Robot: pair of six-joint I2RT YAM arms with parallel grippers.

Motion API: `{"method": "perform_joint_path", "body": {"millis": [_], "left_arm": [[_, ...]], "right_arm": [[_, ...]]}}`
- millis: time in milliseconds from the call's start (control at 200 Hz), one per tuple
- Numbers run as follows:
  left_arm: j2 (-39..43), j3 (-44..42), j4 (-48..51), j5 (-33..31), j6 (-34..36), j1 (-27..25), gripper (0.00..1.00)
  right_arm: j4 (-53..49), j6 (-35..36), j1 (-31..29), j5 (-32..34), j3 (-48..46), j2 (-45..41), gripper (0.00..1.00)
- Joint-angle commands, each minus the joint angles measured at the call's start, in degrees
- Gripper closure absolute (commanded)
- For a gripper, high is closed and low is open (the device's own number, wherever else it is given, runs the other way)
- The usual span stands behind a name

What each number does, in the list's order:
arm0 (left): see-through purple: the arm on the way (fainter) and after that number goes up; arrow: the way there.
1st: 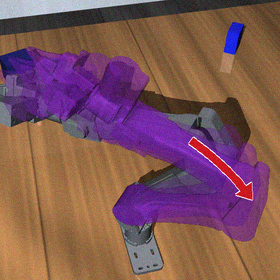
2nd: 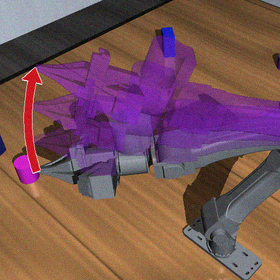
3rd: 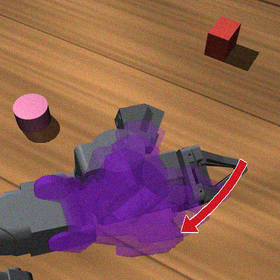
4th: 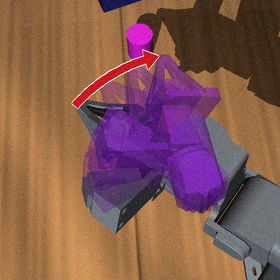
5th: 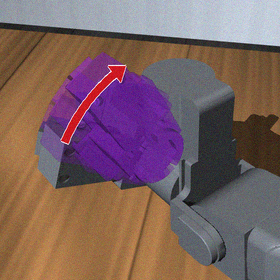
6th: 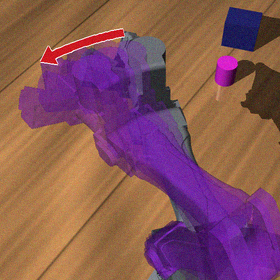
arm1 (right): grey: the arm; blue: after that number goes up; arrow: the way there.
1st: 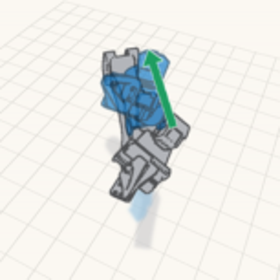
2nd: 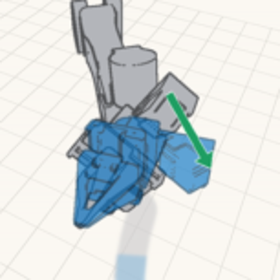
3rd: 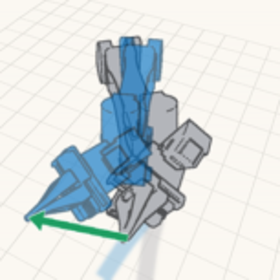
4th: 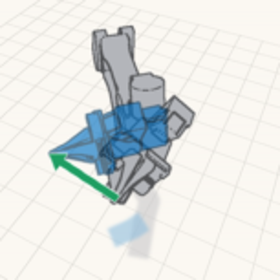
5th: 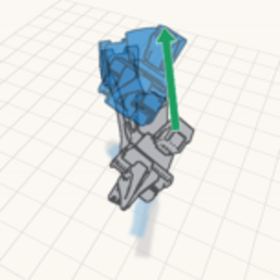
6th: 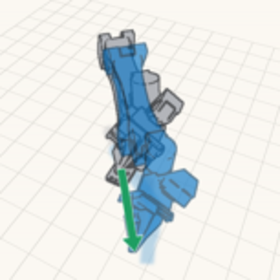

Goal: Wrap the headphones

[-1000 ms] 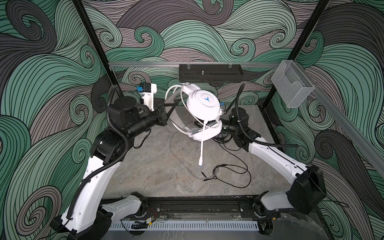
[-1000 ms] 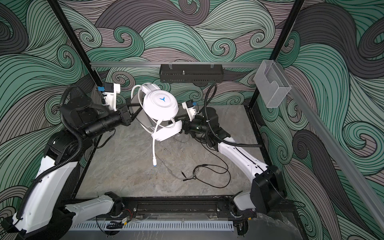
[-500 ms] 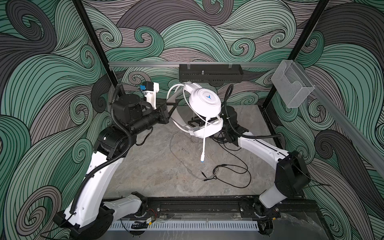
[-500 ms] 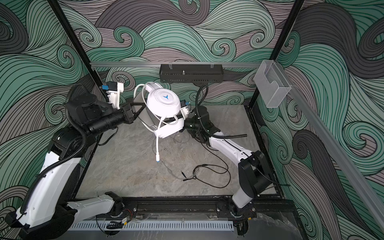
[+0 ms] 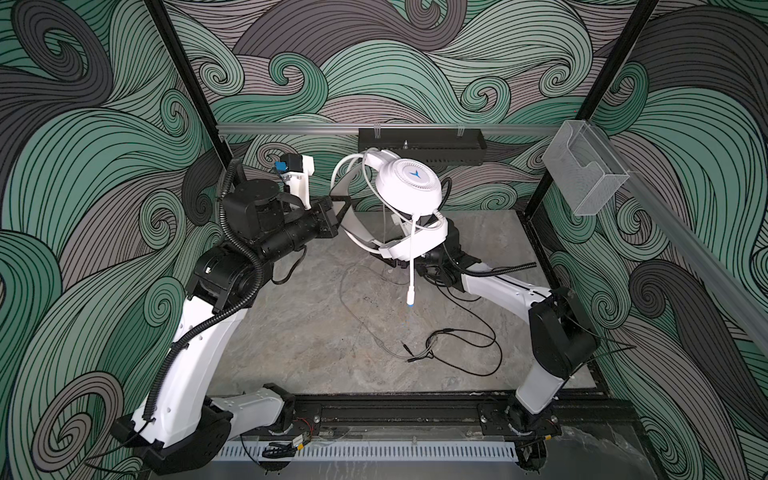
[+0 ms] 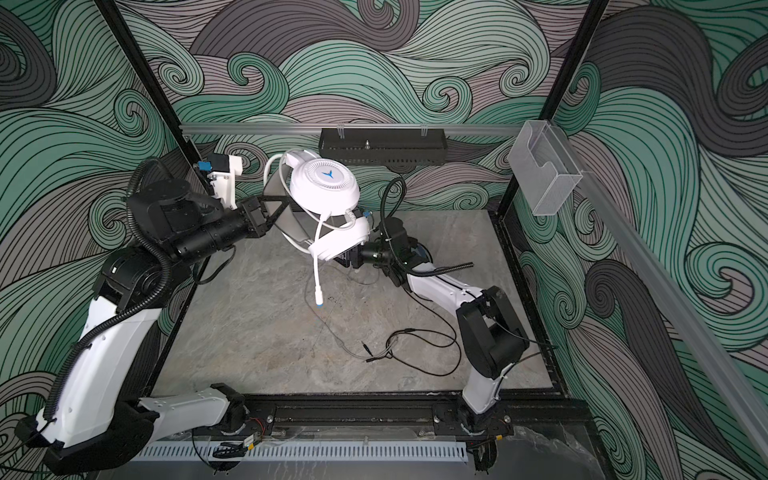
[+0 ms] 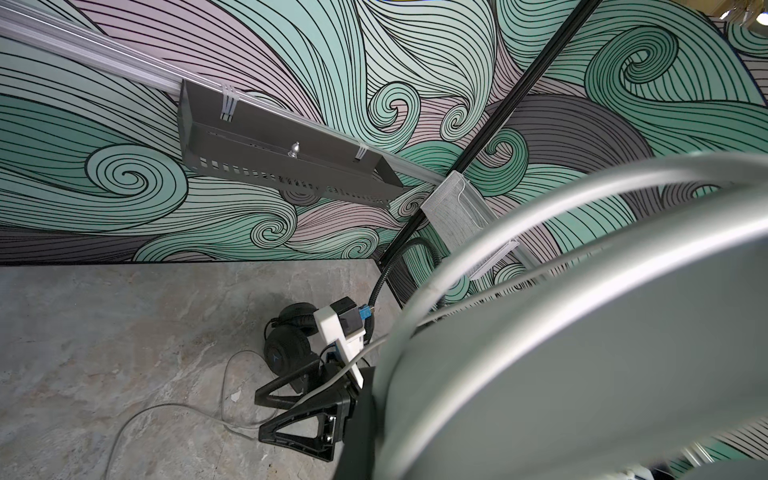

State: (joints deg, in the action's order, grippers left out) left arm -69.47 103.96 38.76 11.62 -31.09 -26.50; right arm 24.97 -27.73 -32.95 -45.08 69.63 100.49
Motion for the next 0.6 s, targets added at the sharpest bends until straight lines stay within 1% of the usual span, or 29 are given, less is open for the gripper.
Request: {"method": "perform_joint_path", "body": {"millis": [0,210,305,355,440,540,575,595], "left_arm": [[0.3,3.6,-2.8,-0.6,-2.8,-0.2,1.0],[-0.2,5.1,-1.0,-3.0,-3.9,-0.1,1.0],[-0.2,5.0,-0.5,-4.6,-4.9,0.0,1.0],[0.0,4.7,-0.7,-5.6,-5.5,0.0,1.0],[0.0,4.4,-1.2,-6.5,-6.2,0.0,1.0],[-0.3,4.2,-1.8,-8.1,-7.6,0.1,1.0],[-0.4,3.9,-2.5,-9.1,-8.7,0.1,1.0],[-0.7,3.8,-2.8,-9.7,-9.3,0.1,1.0]], "right_arm": [[3.3,-0.9,-0.3,-0.9,-1.1,1.3,0.48],[3.1,-0.3,-0.3,-1.1,-2.4,2.3,0.61],[2.5,0.3,-0.4,-0.8,-3.4,2.1,0.64],[1.9,0.9,-0.4,-0.8,-3.8,2.0,0.7],[0.6,1.9,-0.5,-0.8,-4.2,1.8,0.83],[-2.4,4.1,-0.9,1.0,-5.1,0.6,0.96],[-4.6,5.6,-1.1,1.9,-5.6,-0.6,1.0],[-5.5,6.4,-1.2,2.7,-6.2,-1.3,1.0]]}}
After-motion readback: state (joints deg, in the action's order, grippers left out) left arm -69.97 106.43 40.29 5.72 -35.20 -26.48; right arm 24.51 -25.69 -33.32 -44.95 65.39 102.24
